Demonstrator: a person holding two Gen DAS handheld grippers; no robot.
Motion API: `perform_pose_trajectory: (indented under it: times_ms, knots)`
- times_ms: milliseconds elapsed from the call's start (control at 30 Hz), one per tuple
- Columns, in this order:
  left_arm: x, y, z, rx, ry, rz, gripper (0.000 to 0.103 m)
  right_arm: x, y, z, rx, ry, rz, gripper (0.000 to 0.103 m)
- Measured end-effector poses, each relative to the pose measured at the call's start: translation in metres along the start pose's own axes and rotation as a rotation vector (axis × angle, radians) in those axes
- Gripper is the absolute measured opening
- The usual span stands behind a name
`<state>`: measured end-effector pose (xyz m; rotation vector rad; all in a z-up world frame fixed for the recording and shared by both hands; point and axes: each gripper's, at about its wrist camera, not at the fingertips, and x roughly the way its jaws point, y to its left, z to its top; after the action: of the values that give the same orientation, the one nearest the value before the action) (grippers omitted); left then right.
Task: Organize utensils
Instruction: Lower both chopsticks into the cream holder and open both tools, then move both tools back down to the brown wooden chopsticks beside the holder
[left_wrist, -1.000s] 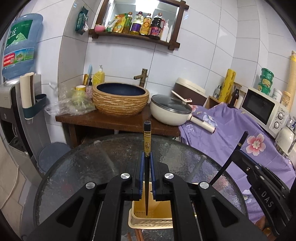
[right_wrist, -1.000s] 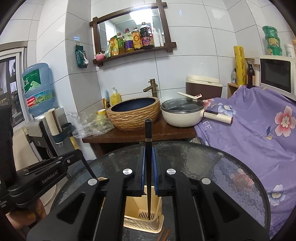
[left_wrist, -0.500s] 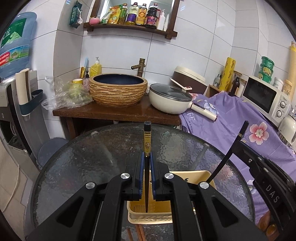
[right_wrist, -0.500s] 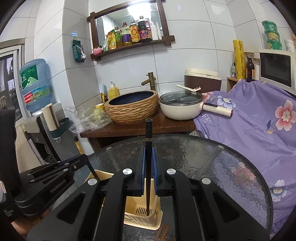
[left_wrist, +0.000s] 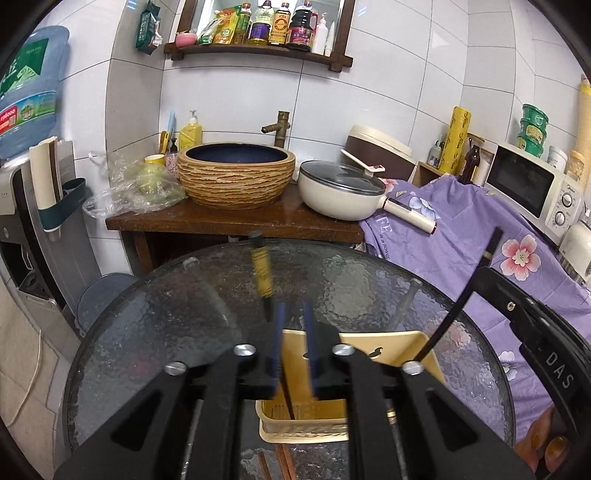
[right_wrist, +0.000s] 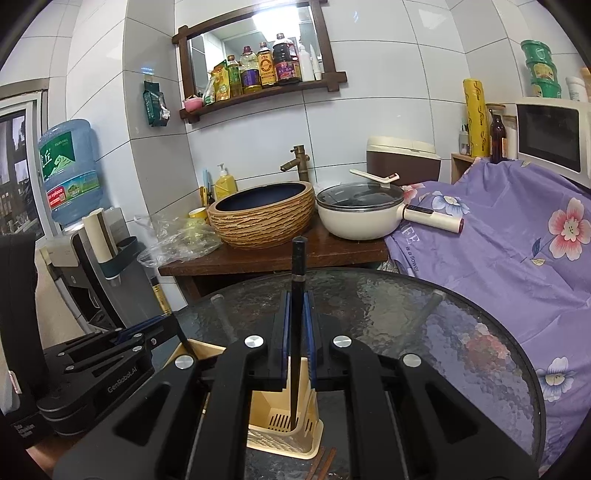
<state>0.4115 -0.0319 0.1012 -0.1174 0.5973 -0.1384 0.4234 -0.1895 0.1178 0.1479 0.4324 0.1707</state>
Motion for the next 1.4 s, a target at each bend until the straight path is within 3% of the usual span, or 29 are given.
perform_pose_trajectory:
  times_ms: [100, 167, 233, 300, 500, 733, 1033, 1167, 1400]
  knots:
    - [-0.010, -0.001, 0.001, 0.007, -0.031, -0.001, 0.043, -0.005, 0.002, 0.000, -0.016, -0.008, 0.004, 0.009]
    - [-0.020, -0.002, 0.001, 0.016, -0.059, 0.000, 0.052, -0.012, 0.003, -0.001, -0.021, -0.020, 0.012, 0.018]
    - [-0.031, 0.000, -0.002, 0.017, -0.081, -0.014, 0.063, -0.023, 0.003, -0.004, -0.018, -0.044, 0.019, 0.047]
    - [-0.041, 0.004, -0.006, 0.015, -0.098, -0.015, 0.077, -0.036, 0.003, -0.009, -0.023, -0.072, 0.021, 0.048]
    - [-0.066, 0.019, -0.028, 0.030, -0.105, 0.002, 0.094, -0.061, -0.006, -0.031, 0.025, -0.020, 0.060, 0.048]
    - [-0.069, 0.038, -0.071, 0.033, 0.002, 0.015, 0.095, -0.074, -0.015, -0.084, 0.031, 0.102, 0.049, 0.048]
    - [-0.051, 0.044, -0.131, 0.070, 0.156, 0.036, 0.093, -0.055, -0.018, -0.145, 0.001, 0.278, 0.021, 0.048]
    - [-0.041, 0.049, -0.148, 0.059, 0.210, 0.035, 0.087, -0.042, -0.018, -0.166, 0.001, 0.354, 0.022, 0.046]
    - [-0.019, 0.055, -0.161, 0.013, 0.296, 0.017, 0.069, -0.022, -0.022, -0.179, 0.057, 0.445, 0.025, 0.032]
